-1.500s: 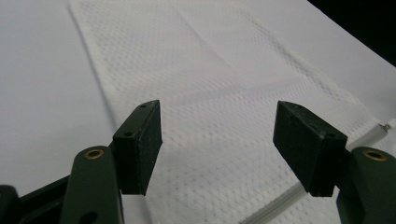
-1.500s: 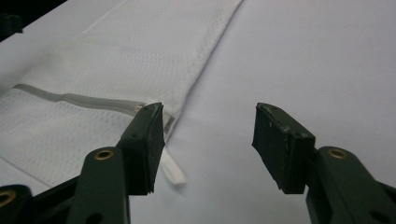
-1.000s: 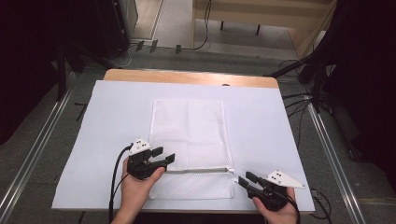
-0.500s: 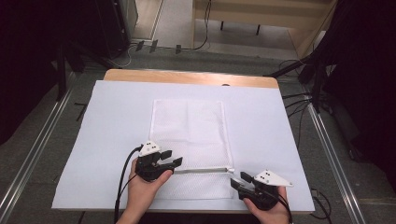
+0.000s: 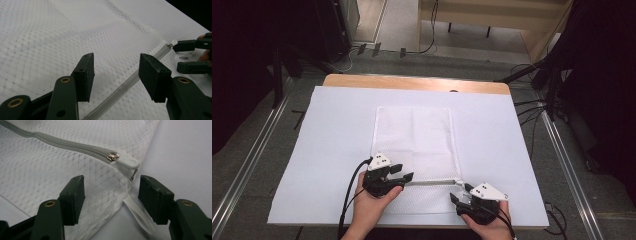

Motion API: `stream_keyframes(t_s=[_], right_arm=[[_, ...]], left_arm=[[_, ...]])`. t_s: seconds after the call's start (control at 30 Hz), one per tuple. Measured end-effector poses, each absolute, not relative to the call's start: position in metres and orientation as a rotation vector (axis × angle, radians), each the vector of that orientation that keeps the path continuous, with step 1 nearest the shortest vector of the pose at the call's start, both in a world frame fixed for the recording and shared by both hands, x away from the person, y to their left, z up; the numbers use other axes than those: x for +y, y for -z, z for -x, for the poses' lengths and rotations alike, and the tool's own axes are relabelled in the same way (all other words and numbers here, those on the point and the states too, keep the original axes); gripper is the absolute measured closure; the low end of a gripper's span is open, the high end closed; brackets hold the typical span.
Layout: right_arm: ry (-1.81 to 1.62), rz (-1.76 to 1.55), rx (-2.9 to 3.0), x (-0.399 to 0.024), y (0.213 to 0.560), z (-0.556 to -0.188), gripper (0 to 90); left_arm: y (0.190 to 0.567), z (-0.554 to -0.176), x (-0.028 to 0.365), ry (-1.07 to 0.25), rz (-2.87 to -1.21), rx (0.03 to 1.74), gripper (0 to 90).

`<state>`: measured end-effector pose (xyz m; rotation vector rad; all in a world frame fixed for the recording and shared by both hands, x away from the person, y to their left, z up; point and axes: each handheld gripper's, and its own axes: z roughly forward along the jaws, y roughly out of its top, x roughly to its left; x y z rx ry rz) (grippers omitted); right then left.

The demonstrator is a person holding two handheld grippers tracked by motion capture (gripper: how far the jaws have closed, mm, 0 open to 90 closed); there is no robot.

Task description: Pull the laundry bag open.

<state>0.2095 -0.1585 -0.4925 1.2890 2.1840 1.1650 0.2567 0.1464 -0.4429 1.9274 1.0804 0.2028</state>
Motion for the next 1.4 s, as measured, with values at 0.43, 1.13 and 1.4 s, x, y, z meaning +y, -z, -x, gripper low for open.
stream_keyframes(t_s=[0.43, 1.13, 1.4], right_arm=[[-1.117, -1.308, 2.08, -0.144, 0.496, -0.194, 66.6], [-1.217, -1.235, 2.05, -0.149, 0.478, -0.19, 90.0], [-1.235, -1.175, 2.073, -0.148, 0.476, -0.19, 90.0]], left_arm=[[0.444, -0.25, 0.12, -0.161, -1.972, 1.009, 46.6], [0.433, -0.269, 0.041, -0.018, -1.988, 0.979, 48.7], [0.439, -0.283, 0.01, 0.023, -2.031, 1.06, 39.7]])
